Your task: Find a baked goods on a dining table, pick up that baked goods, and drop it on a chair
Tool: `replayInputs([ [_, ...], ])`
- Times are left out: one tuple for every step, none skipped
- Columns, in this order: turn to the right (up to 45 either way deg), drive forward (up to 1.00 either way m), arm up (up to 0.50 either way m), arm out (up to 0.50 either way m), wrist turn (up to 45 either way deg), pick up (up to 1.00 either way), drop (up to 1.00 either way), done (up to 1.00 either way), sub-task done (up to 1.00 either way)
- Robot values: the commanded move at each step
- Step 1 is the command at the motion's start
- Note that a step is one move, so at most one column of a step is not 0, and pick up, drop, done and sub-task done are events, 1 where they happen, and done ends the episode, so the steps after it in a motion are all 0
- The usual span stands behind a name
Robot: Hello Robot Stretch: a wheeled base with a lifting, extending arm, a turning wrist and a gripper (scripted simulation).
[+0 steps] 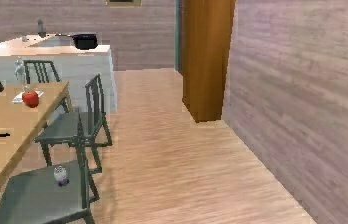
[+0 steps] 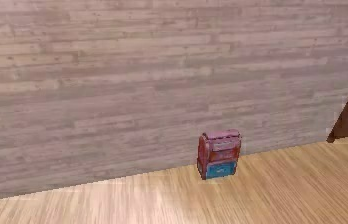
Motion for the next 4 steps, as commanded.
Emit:
replayInputs([
  [0.0, 0.65, 0.00, 0.00, 0.0, 0.00, 0.00, 0.00, 0.00],
  [-12.0, 0.00, 0.00, 0.00, 0.0, 0.00, 0.00, 0.00, 0.00],
  [0.0, 1.00, 0.00, 0.00, 0.0, 0.00, 0.00, 0.00, 0.00],
  [0.0, 0.75, 0.00, 0.00, 0.0, 0.00, 0.00, 0.00, 0.00],
])
